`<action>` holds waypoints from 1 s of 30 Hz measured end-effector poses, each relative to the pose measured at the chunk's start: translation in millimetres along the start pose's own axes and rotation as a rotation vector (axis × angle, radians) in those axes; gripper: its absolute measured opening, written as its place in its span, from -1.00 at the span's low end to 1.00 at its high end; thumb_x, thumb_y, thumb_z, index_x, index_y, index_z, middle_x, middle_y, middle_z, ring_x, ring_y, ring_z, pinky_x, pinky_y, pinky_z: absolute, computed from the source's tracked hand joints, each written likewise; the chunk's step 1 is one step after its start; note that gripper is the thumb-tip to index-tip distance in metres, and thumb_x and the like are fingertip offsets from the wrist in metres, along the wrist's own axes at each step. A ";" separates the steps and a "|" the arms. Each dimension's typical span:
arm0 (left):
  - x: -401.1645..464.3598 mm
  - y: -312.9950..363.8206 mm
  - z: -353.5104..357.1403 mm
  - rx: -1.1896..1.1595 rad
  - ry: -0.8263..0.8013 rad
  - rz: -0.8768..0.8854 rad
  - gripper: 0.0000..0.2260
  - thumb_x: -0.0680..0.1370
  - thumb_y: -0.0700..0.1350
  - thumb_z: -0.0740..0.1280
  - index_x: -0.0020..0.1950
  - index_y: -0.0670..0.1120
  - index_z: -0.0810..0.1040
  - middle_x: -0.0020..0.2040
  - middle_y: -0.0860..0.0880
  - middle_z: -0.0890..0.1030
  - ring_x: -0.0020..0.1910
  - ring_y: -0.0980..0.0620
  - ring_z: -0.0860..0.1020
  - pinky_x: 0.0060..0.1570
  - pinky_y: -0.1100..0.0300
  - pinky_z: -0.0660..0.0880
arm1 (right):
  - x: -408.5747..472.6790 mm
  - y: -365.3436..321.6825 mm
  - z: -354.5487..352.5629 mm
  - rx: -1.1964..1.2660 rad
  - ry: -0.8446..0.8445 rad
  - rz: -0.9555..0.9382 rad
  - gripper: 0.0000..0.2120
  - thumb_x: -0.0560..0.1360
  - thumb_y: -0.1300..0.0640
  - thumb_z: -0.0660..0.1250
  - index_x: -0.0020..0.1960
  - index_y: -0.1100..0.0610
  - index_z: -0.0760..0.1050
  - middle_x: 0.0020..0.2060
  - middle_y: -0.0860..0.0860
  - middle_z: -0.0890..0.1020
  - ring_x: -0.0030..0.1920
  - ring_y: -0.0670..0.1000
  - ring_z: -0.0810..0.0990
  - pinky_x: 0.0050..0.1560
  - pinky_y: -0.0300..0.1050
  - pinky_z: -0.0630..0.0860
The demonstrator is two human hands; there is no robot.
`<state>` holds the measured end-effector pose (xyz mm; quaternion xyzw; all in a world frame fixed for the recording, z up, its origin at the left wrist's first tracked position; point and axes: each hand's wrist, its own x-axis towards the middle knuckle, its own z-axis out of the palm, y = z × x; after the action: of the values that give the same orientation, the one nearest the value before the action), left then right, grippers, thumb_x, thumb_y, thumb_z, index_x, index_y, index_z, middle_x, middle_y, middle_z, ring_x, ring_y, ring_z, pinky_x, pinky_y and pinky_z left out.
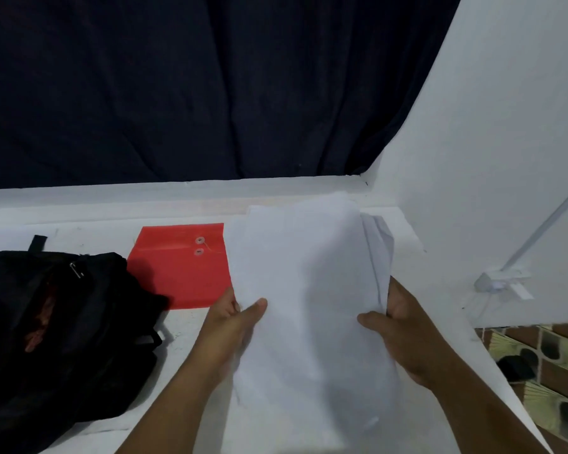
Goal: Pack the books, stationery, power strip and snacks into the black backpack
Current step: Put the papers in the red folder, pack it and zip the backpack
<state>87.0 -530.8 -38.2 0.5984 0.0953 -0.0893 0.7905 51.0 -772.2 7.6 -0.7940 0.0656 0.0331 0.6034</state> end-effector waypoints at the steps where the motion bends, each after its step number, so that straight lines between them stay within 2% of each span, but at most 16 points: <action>1: 0.1 8.1 3.1 0.000 -0.007 0.045 -0.72 0.60 -0.38 0.29 0.29 -0.18 0.54 0.15 -0.29 0.63 0.23 -0.17 0.59 -0.08 0.25 0.59 | 0.7 -5.3 0.6 -0.043 0.023 -0.029 -0.50 0.49 0.38 0.32 0.20 -0.18 0.45 -0.01 -0.13 0.69 -0.02 -0.08 0.67 -0.02 -0.10 0.62; 3: -4.3 26.9 12.5 0.038 0.022 0.153 -0.79 0.60 -0.37 0.30 0.16 -0.17 0.61 0.02 -0.08 0.74 0.02 0.02 0.70 -0.09 0.21 0.58 | 1.4 -15.5 2.1 -0.114 0.089 -0.105 -0.50 0.49 0.35 0.31 0.21 -0.19 0.39 -0.02 -0.16 0.64 -0.01 -0.10 0.62 -0.07 -0.21 0.59; 5: -6.3 42.8 18.3 0.171 0.078 0.297 -0.82 0.58 -0.33 0.35 0.08 -0.08 0.63 -0.12 0.10 0.74 -0.14 0.19 0.69 -0.18 0.31 0.57 | 0.7 -23.9 4.3 -0.139 0.170 -0.203 -0.52 0.49 0.35 0.30 0.20 -0.17 0.38 -0.06 -0.19 0.61 0.00 -0.12 0.60 -0.13 -0.33 0.54; 8: -5.0 54.8 20.4 0.289 0.099 0.416 -0.80 0.54 -0.22 0.45 0.11 0.01 0.62 -0.02 0.14 0.73 0.00 0.16 0.68 0.05 0.13 0.59 | -2.6 -31.8 5.9 -0.121 0.242 -0.322 -0.47 0.50 0.37 0.30 0.17 -0.25 0.35 -0.09 -0.43 0.58 -0.03 -0.33 0.58 -0.18 -0.47 0.49; 10: -6.8 58.0 21.6 0.318 0.114 0.464 -0.72 0.51 -0.16 0.49 0.18 0.05 0.58 0.04 0.16 0.71 0.06 0.17 0.66 0.10 0.12 0.57 | -5.3 -32.3 6.0 -0.085 0.258 -0.380 -0.40 0.54 0.31 0.33 0.20 -0.39 0.28 -0.03 -0.55 0.53 0.03 -0.39 0.55 -0.08 -0.49 0.49; 12: -10.8 60.7 24.1 0.337 0.136 0.517 -0.63 0.49 -0.15 0.50 0.23 0.11 0.53 0.08 0.19 0.68 0.10 0.23 0.63 0.10 0.21 0.55 | -7.5 -31.8 5.8 -0.051 0.284 -0.444 -0.38 0.57 0.24 0.34 0.21 -0.48 0.24 0.04 -0.51 0.52 0.11 -0.32 0.56 0.00 -0.40 0.53; 15: -14.7 61.6 25.0 0.332 0.163 0.574 -0.59 0.47 -0.13 0.51 0.19 0.23 0.48 0.05 0.30 0.63 0.07 0.29 0.60 0.00 0.36 0.53 | -7.6 -29.5 6.2 -0.032 0.328 -0.509 -0.59 0.59 0.17 0.32 0.22 -0.28 0.30 0.06 -0.38 0.56 0.11 -0.19 0.60 0.01 -0.31 0.57; 18: -20.0 64.6 28.0 0.327 0.196 0.599 -0.63 0.47 -0.13 0.52 0.09 0.25 0.47 -0.02 0.32 0.63 -0.01 0.27 0.62 -0.09 0.36 0.56 | -7.3 -30.5 7.6 -0.058 0.366 -0.547 -0.79 0.60 0.03 0.23 0.19 -0.21 0.35 0.03 -0.32 0.58 0.07 -0.17 0.61 -0.03 -0.40 0.52; 22: -26.7 73.8 33.3 0.347 0.164 0.664 -0.67 0.45 -0.20 0.52 0.03 0.17 0.53 -0.12 0.39 0.64 -0.09 0.37 0.62 -0.19 0.48 0.50 | -8.2 -36.4 7.1 -0.121 0.434 -0.583 -0.82 0.62 0.03 0.14 0.19 -0.11 0.41 0.01 -0.32 0.58 0.01 -0.22 0.59 -0.07 -0.44 0.49; 24: -26.6 76.0 33.3 0.334 0.145 0.680 -0.68 0.43 -0.22 0.53 0.05 0.11 0.56 -0.12 0.37 0.66 -0.09 0.35 0.63 -0.19 0.47 0.51 | -8.2 -39.9 7.3 -0.090 0.466 -0.594 -0.83 0.62 0.05 0.14 0.16 -0.15 0.39 -0.01 -0.35 0.58 0.00 -0.24 0.58 -0.08 -0.45 0.48; 26: -26.8 76.5 31.8 0.302 0.153 0.683 -0.69 0.40 -0.18 0.55 0.08 0.06 0.59 -0.07 0.25 0.69 -0.06 0.26 0.66 -0.16 0.40 0.55 | -8.5 -40.8 6.7 -0.062 0.499 -0.584 -0.84 0.62 0.05 0.14 0.14 -0.16 0.40 -0.03 -0.37 0.57 0.02 -0.25 0.57 -0.08 -0.45 0.48; 28: -26.5 75.4 29.8 0.270 0.174 0.675 -0.67 0.37 -0.11 0.56 0.09 0.03 0.61 -0.03 0.10 0.70 -0.04 0.16 0.68 -0.14 0.33 0.57 | -9.3 -42.6 5.4 -0.012 0.489 -0.566 -0.84 0.66 0.07 0.14 0.09 -0.14 0.46 -0.08 -0.31 0.61 -0.03 -0.21 0.59 -0.10 -0.41 0.49; 30: -26.5 74.0 28.2 0.247 0.177 0.659 -0.66 0.35 -0.09 0.56 0.10 0.02 0.62 0.02 0.00 0.70 -0.02 0.09 0.68 -0.12 0.27 0.59 | -9.4 -43.1 4.6 0.130 0.423 -0.546 -0.75 0.68 0.12 0.14 -0.01 -0.09 0.55 -0.20 -0.19 0.62 -0.15 -0.15 0.58 -0.12 -0.31 0.50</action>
<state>81.5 -537.5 44.8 0.6935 -0.0460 0.2117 0.6871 48.0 -755.9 48.8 -0.7313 -0.0237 -0.2991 0.6125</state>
